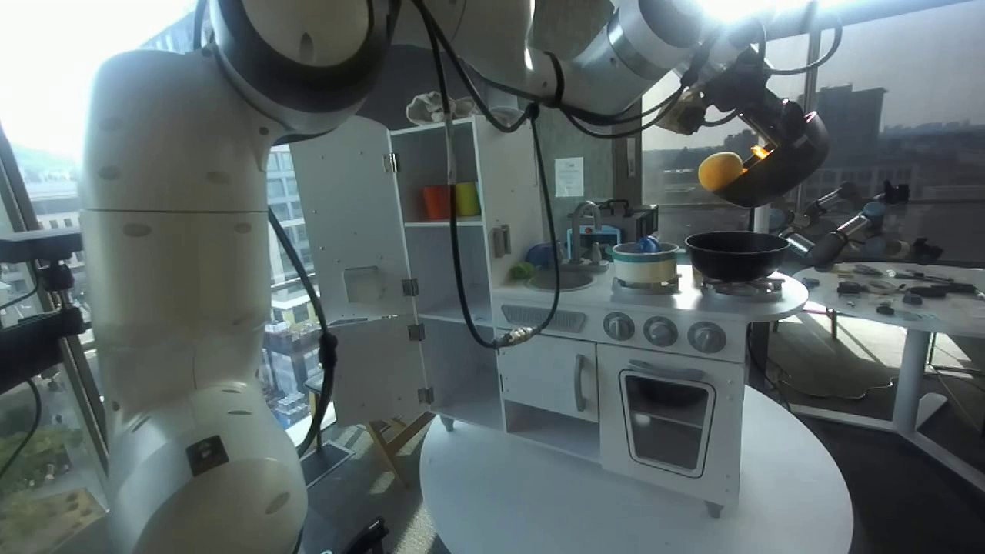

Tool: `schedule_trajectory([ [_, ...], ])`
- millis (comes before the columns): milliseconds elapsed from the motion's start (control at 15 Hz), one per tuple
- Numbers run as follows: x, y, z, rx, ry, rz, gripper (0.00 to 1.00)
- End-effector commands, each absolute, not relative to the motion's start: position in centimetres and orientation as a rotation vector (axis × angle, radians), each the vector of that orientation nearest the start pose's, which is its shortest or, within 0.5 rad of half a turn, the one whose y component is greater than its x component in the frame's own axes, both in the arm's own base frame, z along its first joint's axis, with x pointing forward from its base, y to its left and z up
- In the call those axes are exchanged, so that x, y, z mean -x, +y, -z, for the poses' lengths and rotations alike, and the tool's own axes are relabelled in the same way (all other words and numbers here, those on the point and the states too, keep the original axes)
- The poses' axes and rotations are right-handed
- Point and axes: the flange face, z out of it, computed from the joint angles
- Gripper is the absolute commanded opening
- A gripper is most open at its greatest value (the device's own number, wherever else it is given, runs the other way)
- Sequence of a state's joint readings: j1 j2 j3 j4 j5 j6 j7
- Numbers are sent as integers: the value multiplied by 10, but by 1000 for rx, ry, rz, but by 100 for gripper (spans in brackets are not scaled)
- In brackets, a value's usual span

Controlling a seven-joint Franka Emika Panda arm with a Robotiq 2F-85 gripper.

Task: Pour the contents in the bowl on the left into the bowl on the right.

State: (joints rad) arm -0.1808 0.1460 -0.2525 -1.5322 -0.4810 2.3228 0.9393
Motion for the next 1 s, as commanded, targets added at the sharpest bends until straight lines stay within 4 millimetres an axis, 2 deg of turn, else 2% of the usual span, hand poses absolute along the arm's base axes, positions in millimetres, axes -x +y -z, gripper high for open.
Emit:
schedule_trajectory([
  [0, -603, -258, -660, 2658, 1877, 1294, 13],
  [400, -613, -236, -662, 2730, 2071, 1269, 13],
  [933, -634, -209, -656, 2871, 2125, 1243, 13],
])
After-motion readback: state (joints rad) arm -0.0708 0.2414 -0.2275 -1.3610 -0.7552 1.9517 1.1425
